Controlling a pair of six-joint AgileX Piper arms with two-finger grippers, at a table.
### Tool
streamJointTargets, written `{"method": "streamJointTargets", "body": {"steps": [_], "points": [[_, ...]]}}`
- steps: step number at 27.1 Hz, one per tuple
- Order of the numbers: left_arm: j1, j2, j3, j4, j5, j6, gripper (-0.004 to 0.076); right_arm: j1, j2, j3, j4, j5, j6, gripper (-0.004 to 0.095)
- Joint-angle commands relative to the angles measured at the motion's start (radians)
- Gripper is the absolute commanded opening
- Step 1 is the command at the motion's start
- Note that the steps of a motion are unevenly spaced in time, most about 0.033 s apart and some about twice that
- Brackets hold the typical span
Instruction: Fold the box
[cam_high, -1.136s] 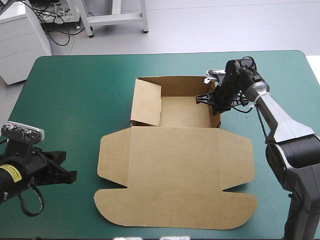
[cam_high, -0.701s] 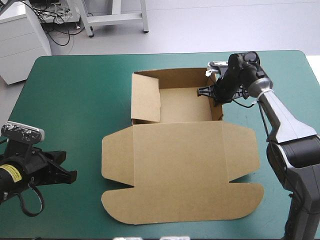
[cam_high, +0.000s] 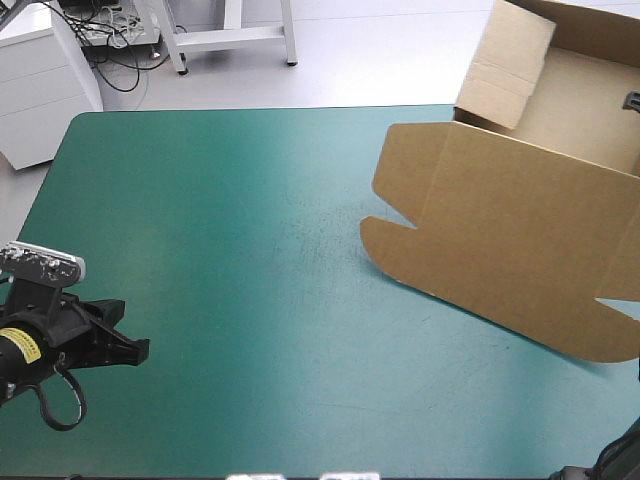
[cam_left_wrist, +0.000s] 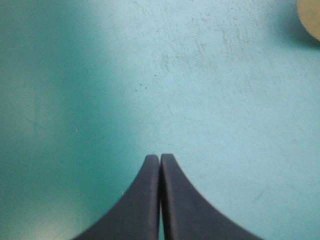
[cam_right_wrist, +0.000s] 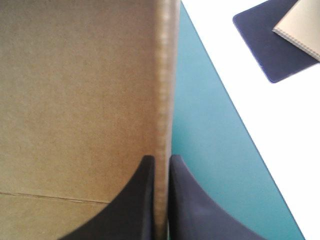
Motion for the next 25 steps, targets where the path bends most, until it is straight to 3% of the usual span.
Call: {"method": "streamJointTargets", "body": {"steps": [1,10,25], "points": [[-0.004,0.001,-0.021,0.011,-0.058,-0.005,-0.0032,-0.09,-0.017,-0.032,0.021,0.001,-0.008,-0.0023],[-0.004,0.001,-0.021,0.011,-0.06,0.004,-0.0032,-0.157,0.078,-0.021,0.011,0.001,-0.032,-0.0023],[-0.004,0.001,-0.021,0.005,-0.058,0.004,-0.0032,-0.159,0.132,0.163,-0.148,0.001,-0.074,-0.0015]]}}
